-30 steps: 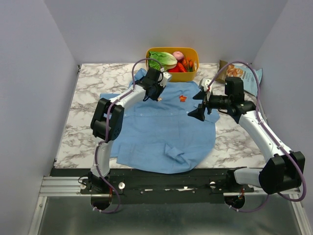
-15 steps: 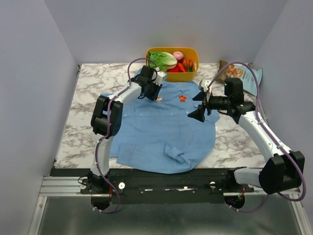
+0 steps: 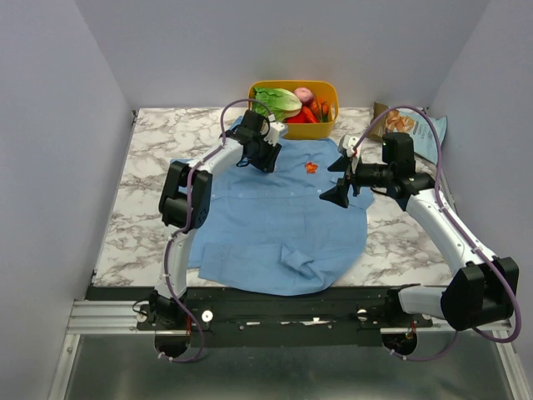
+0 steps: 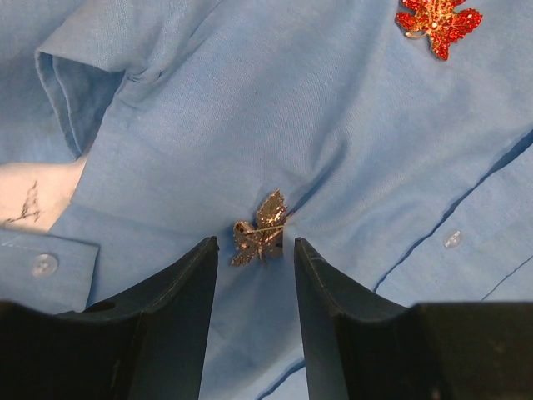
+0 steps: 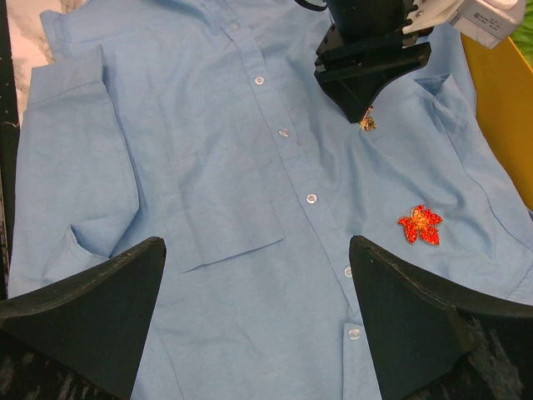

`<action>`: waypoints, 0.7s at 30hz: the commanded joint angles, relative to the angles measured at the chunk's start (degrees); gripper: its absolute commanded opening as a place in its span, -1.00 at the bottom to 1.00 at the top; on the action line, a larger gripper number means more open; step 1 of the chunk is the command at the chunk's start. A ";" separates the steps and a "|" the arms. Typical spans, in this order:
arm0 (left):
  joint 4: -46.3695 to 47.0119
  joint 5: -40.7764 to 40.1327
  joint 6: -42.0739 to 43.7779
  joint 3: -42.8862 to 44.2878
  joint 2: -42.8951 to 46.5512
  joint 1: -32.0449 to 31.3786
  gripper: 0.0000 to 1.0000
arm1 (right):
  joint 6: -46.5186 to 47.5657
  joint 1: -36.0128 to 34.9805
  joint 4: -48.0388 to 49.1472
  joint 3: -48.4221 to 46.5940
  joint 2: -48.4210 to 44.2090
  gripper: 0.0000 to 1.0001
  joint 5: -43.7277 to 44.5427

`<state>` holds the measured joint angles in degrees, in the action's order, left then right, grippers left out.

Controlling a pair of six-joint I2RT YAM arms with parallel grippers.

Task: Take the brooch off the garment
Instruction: Remove the brooch from the clothes.

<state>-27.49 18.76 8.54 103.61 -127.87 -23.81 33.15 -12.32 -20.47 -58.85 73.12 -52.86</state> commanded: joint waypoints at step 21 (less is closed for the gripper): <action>-11.45 16.04 4.21 8.97 -7.04 3.60 -0.14 | 0.52 -0.16 -0.89 0.40 0.00 0.98 -1.37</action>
<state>-36.12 32.25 11.77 110.96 -132.84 -20.14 33.15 -12.32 -20.51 -58.85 73.12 -52.88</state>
